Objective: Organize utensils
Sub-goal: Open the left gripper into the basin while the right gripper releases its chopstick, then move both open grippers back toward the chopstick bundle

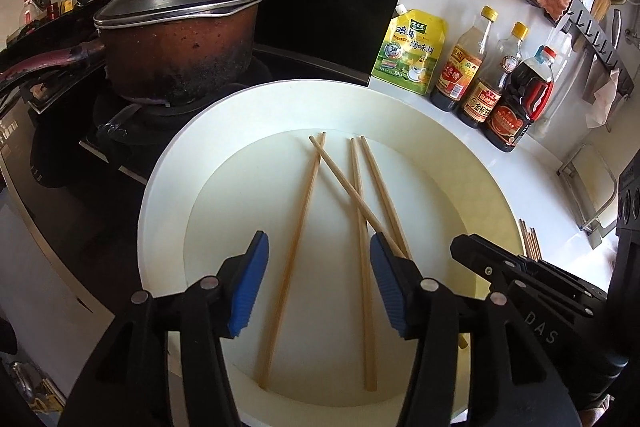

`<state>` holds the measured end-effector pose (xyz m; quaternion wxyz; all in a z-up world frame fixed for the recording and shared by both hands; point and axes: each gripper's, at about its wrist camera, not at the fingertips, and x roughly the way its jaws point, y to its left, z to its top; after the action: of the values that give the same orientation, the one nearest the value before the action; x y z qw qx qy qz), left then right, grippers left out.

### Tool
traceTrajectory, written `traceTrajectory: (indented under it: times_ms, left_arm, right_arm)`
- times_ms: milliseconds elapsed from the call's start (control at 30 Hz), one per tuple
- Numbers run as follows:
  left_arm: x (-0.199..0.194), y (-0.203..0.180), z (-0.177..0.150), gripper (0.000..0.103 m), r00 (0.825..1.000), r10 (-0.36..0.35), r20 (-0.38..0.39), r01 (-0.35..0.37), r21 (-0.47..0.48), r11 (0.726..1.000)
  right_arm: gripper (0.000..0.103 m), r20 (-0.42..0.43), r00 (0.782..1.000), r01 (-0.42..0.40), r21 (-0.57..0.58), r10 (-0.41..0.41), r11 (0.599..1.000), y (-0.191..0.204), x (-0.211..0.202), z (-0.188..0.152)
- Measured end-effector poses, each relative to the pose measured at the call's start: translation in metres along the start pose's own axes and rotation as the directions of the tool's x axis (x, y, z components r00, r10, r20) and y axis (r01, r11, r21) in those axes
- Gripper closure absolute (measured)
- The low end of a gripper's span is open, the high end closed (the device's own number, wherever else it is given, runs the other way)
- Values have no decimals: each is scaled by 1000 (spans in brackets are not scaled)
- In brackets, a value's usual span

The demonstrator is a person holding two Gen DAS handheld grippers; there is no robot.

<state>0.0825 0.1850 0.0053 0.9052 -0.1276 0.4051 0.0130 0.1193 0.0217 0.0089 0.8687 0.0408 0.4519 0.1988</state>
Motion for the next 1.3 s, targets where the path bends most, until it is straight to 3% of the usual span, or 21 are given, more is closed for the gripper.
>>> traceTrajectory:
  times_ms: [767, 1167, 1300]
  left_arm:
    - [-39, -33, -23, 50, 999, 22, 35, -23, 48, 999]
    - [-43, -87, -45, 46, 999, -49, 16, 47, 119, 992]
    - [-45, -107, -57, 39, 996, -92, 11, 89, 139, 986]
  right_arm:
    - [82, 114, 993, 31, 49, -36, 998, -29, -69, -29]
    - [75, 160, 983, 84, 69, -95, 994, -69, -106, -55]
    - [71, 162, 978, 121, 86, -134, 989, -90, -120, -72]
